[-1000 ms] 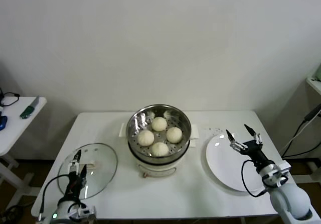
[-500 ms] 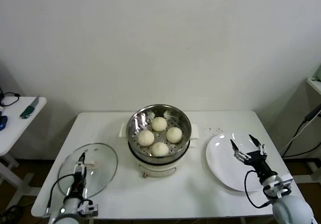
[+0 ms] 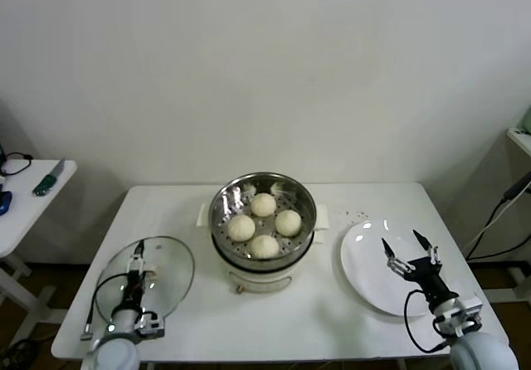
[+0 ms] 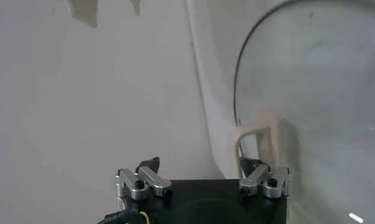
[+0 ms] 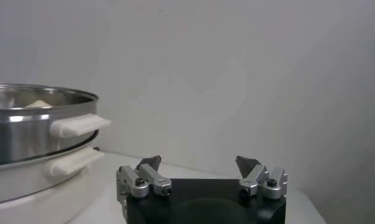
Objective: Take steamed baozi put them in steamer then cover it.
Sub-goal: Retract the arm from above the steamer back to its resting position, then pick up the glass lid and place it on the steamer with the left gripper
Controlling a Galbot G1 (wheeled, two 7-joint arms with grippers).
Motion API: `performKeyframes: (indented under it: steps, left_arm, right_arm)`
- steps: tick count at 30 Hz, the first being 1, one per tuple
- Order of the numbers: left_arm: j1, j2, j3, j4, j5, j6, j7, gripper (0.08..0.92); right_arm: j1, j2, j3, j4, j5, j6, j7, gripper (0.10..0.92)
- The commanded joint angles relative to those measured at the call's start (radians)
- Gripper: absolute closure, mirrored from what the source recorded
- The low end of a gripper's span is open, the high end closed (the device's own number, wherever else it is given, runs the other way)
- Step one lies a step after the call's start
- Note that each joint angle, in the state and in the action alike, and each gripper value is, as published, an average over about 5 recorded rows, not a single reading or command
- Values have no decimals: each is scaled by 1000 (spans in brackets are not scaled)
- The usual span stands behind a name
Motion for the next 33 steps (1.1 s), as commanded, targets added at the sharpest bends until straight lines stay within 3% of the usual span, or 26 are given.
performKeyframes:
  steps: [1, 5, 20, 25, 33]
  left_arm:
    - [-58, 12, 2, 60, -35, -9, -19, 182]
    - [-51, 5, 1, 73, -45, -30, -17, 259]
    - [-41, 13, -6, 35, -119, -41, -16, 692]
    - [16, 41, -7, -98, -163, 2, -13, 828]
    - [160, 98, -10, -376, -218, 176, -20, 854]
  right_arm:
    - [-8, 13, 0, -4, -37, 6, -5, 203]
    - [-4, 22, -2, -12, -51, 11, -10, 203]
    - [6, 33, -2, -24, -73, 21, -20, 203]
    - [19, 24, -4, -34, -76, 23, -22, 203]
    - [66, -11, -24, -43, -74, 16, -15, 203]
